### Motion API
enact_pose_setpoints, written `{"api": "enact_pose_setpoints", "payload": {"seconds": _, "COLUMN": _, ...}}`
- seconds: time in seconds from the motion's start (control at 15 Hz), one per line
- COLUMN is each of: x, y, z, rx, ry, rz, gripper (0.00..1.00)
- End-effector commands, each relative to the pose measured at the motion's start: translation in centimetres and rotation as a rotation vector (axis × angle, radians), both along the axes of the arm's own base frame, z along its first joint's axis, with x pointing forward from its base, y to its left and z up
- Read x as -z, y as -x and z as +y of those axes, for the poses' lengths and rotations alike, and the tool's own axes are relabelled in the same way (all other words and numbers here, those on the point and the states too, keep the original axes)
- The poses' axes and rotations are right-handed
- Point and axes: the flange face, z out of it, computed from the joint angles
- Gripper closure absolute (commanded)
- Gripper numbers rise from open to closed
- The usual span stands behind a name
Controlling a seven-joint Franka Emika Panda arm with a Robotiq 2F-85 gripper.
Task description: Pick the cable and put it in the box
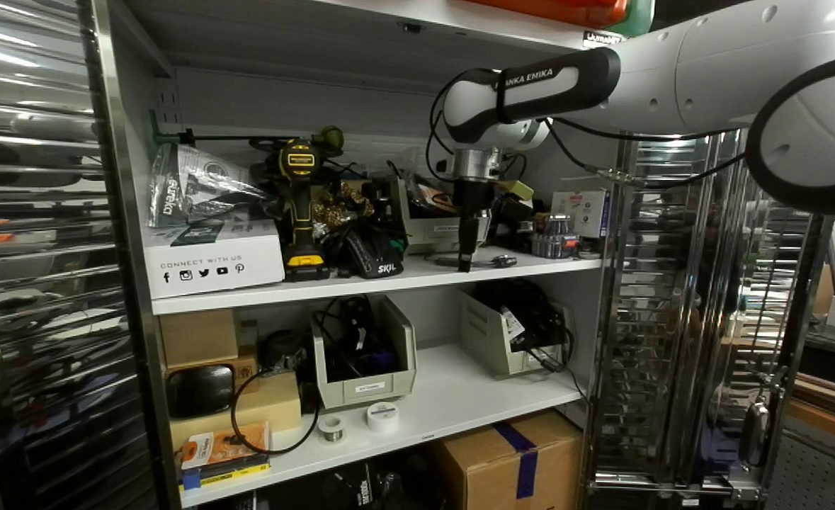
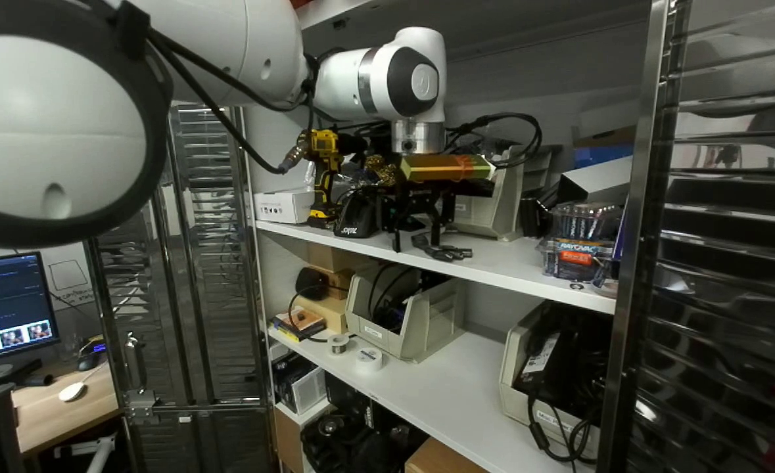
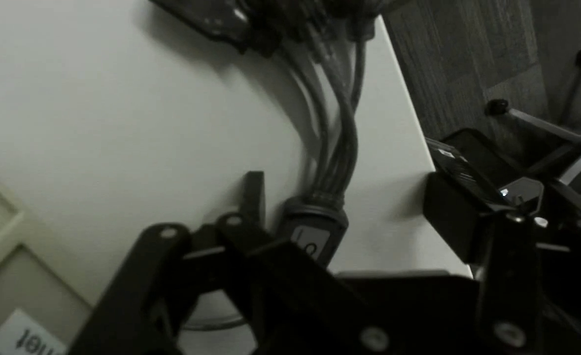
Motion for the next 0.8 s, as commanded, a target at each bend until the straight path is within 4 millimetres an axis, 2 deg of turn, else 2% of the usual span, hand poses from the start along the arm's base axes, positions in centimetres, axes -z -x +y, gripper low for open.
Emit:
{"api": "enact_pose_setpoints", "payload": {"seconds": 0.0, "x": -0.2, "y": -1.1, "z": 0.5, "rx": -0.057, "ry": 0.079, "rz": -0.036, "gripper": 0.51}}
{"api": "enact_pose_setpoints", "payload": {"seconds": 0.27, "x": -0.5, "y": -1.4, "z": 1.0, "rx": -0.078, "ry": 0.119, "rz": -0.064, "gripper": 0.82}}
{"api": "enact_pose_setpoints", "payload": {"seconds": 0.33, "x": -0.5, "y": -1.4, "z": 1.0, "rx": -0.08, "ry": 0.125, "rz": -0.062, "gripper": 0.84}}
{"api": "enact_pose_setpoints", "payload": {"seconds": 0.4, "x": -0.7, "y": -1.3, "z": 0.8, "rx": -0.075, "ry": 0.135, "rz": -0.06, "gripper": 0.8}}
{"api": "enact_pose_setpoints", "payload": {"seconds": 0.47, "x": -1.0, "y": -1.2, "z": 0.6, "rx": -0.065, "ry": 0.141, "rz": -0.063, "gripper": 0.82}}
{"api": "enact_pose_setpoints", "payload": {"seconds": 0.73, "x": -1.8, "y": 0.0, "z": -0.9, "rx": -0.026, "ry": 0.167, "rz": -0.047, "gripper": 0.8}}
